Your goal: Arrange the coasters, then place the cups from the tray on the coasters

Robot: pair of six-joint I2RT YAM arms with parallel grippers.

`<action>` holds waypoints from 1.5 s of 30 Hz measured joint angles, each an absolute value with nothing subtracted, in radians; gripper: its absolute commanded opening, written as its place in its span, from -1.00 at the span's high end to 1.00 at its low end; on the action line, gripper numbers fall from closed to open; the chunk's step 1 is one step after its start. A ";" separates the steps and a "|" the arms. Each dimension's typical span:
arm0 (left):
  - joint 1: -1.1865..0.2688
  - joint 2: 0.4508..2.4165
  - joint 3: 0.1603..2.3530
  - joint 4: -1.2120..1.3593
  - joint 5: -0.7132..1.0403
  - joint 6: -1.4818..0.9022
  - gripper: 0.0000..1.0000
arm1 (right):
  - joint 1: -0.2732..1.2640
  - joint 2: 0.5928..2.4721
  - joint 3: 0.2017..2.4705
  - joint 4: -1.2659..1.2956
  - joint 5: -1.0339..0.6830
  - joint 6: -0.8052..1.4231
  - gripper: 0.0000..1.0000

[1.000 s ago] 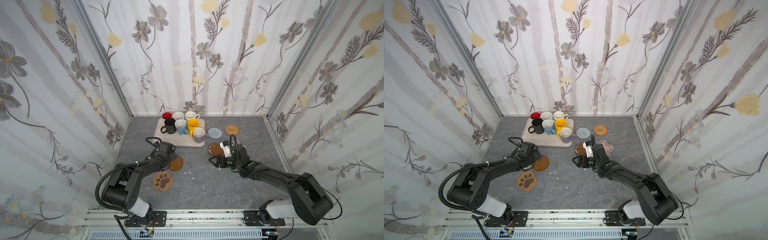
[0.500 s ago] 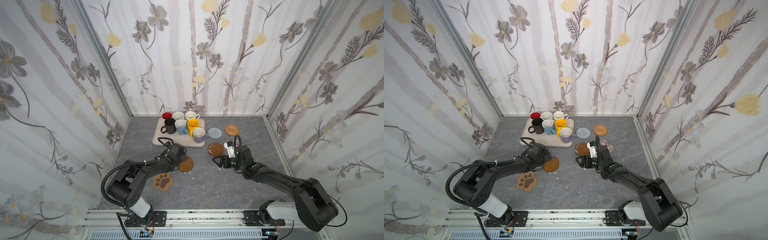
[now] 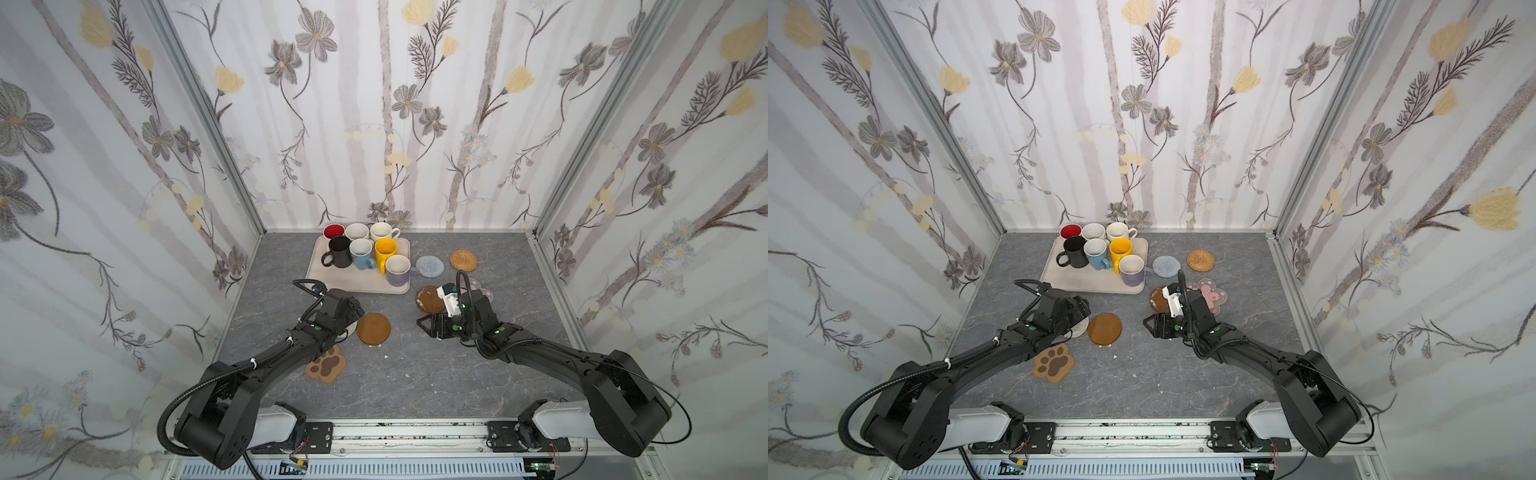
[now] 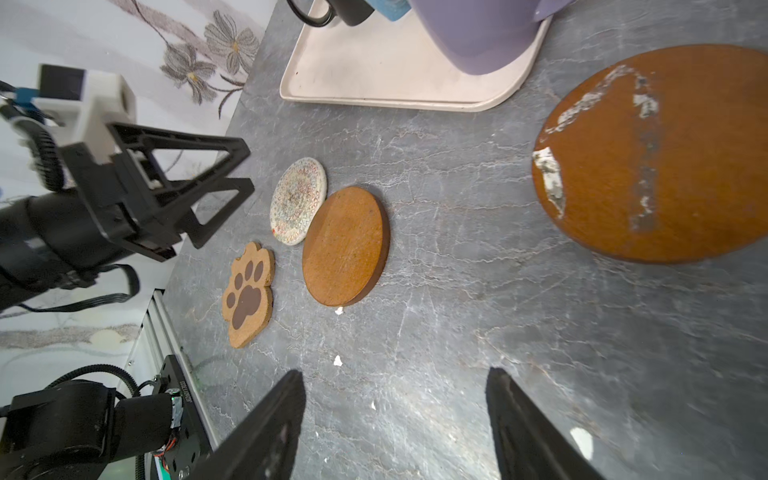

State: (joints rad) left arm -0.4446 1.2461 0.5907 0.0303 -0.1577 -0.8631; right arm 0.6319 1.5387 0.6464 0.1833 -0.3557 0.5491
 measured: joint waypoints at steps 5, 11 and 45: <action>-0.387 1.122 0.554 -0.006 -0.157 -0.843 -0.63 | 0.731 1.695 0.788 0.161 -0.304 0.547 -0.55; -0.369 0.974 0.540 -0.077 -0.148 -0.817 -0.68 | 0.860 1.910 1.075 0.017 -0.162 0.482 -0.79; -0.345 0.654 0.727 -0.336 -0.164 -0.714 -0.77 | 1.054 2.372 1.631 -0.417 0.295 0.358 -0.92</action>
State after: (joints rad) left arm -0.3450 0.6537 0.7273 -0.3363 -0.1642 -0.7143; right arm 1.0542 2.3718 1.6310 -0.4171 0.2955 0.3580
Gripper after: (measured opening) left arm 0.885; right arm 0.977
